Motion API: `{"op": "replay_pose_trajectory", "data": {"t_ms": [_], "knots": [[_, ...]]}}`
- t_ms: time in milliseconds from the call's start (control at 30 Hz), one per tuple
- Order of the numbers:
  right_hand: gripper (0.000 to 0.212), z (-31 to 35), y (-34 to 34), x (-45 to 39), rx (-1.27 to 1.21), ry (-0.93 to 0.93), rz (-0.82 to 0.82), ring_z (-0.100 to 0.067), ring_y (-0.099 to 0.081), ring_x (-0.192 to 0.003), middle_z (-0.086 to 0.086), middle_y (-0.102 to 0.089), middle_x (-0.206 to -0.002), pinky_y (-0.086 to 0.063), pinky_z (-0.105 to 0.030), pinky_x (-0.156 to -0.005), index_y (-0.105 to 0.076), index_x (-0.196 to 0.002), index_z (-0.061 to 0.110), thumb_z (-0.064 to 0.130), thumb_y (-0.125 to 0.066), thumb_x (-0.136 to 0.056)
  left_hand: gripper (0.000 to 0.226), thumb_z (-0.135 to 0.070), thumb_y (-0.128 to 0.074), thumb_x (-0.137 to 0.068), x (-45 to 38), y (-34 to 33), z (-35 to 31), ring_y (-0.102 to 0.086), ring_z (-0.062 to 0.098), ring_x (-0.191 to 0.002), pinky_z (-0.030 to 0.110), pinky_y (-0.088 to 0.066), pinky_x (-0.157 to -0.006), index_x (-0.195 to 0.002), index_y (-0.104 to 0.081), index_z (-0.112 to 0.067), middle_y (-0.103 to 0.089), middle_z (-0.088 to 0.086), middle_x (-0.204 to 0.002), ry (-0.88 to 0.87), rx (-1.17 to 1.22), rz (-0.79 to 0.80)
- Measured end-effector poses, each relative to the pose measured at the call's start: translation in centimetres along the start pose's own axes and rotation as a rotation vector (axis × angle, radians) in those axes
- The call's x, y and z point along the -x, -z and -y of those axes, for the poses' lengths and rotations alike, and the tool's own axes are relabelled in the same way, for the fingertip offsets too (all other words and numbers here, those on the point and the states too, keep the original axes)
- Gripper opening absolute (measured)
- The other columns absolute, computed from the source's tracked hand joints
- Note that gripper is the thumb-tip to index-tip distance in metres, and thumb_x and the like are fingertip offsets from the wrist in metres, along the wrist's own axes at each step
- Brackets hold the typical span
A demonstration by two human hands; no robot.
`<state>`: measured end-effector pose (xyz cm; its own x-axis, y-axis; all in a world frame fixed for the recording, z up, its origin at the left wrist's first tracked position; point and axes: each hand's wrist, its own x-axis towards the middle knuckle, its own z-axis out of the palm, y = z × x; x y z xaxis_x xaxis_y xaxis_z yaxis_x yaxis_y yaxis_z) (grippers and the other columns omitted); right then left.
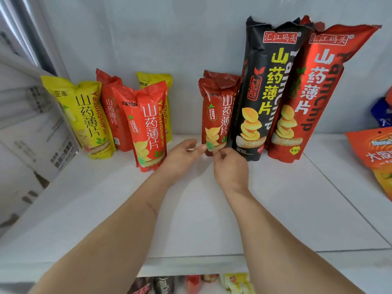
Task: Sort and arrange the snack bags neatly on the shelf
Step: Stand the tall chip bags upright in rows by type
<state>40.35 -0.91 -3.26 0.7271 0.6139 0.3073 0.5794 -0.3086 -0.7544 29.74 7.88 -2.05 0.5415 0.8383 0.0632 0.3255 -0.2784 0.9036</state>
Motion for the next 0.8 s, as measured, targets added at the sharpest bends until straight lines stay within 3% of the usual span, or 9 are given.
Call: {"op": "replay_pose_trajectory", "data": {"t_ms": [167, 333, 433, 567, 700, 800], "knots": [[0.033, 1.5, -0.2, 1.7, 0.108, 0.178, 0.091, -0.028, -0.062, -0.104, -0.008, -0.070, -0.113, -0.051, -0.036, -0.081, -0.067, -0.118, 0.013, 0.033, -0.050, -0.099, 0.046, -0.042, -0.056, -0.099, 4.2, 2.5, -0.3, -0.059, 0.018, -0.120, 0.028, -0.045, -0.094, -0.139, -0.055, -0.020, -0.057, 0.000, -0.140, -0.118, -0.421, -0.125], [0.042, 4.4, -0.7, 3.1, 0.011, 0.225, 0.189, -0.021, -0.059, -0.118, -0.005, -0.064, -0.130, -0.047, -0.031, -0.094, -0.057, -0.134, 0.014, 0.035, -0.054, -0.099, 0.036, -0.042, -0.053, -0.099, 7.2, 5.7, 0.7, -0.063, 0.018, -0.108, 0.030, -0.049, -0.084, -0.129, -0.063, -0.025, -0.066, -0.003, -0.127, -0.227, -0.611, -0.262], [0.048, 6.2, -1.5, 3.5, -0.074, 0.217, 0.252, -0.019, -0.057, -0.122, -0.005, -0.060, -0.136, -0.045, -0.031, -0.099, -0.053, -0.139, 0.014, 0.038, -0.056, -0.097, 0.026, -0.039, -0.057, -0.097, 8.1, 8.2, 2.0, -0.066, 0.022, -0.097, 0.034, -0.054, -0.077, -0.116, -0.069, -0.026, -0.072, 0.000, -0.113, -0.275, -0.577, -0.337], [0.058, 8.2, -2.4, 3.6, -0.202, 0.189, 0.283, -0.016, -0.055, -0.124, -0.003, -0.057, -0.138, -0.042, -0.028, -0.100, -0.048, -0.142, 0.013, 0.047, -0.056, -0.095, 0.027, -0.038, -0.061, -0.095, 8.1, 10.9, 3.2, -0.065, 0.020, -0.095, 0.033, -0.052, -0.076, -0.114, -0.068, -0.020, -0.068, 0.000, -0.110, -0.267, -0.452, -0.454], [0.074, 9.9, -3.0, 3.3, -0.337, 0.138, 0.317, -0.013, -0.055, -0.124, 0.003, -0.055, -0.137, -0.043, -0.031, -0.104, -0.043, -0.144, 0.018, 0.060, -0.060, -0.086, 0.052, -0.042, -0.070, -0.088, 7.0, 11.6, 3.4, -0.055, 0.014, -0.104, 0.036, -0.050, -0.089, -0.130, -0.055, -0.016, -0.051, -0.008, -0.115, -0.207, -0.190, -0.521], [0.062, 10.8, -3.2, 2.7, -0.439, 0.144, 0.327, 0.005, -0.057, -0.103, 0.016, -0.054, -0.118, -0.043, -0.009, -0.089, -0.046, -0.140, 0.020, 0.056, -0.056, -0.091, 0.082, -0.046, -0.080, -0.079, 5.2, 11.2, 3.8, -0.055, 0.012, -0.119, 0.036, -0.047, -0.102, -0.145, -0.042, -0.017, -0.053, -0.007, -0.132, -0.160, 0.008, -0.410]]}}
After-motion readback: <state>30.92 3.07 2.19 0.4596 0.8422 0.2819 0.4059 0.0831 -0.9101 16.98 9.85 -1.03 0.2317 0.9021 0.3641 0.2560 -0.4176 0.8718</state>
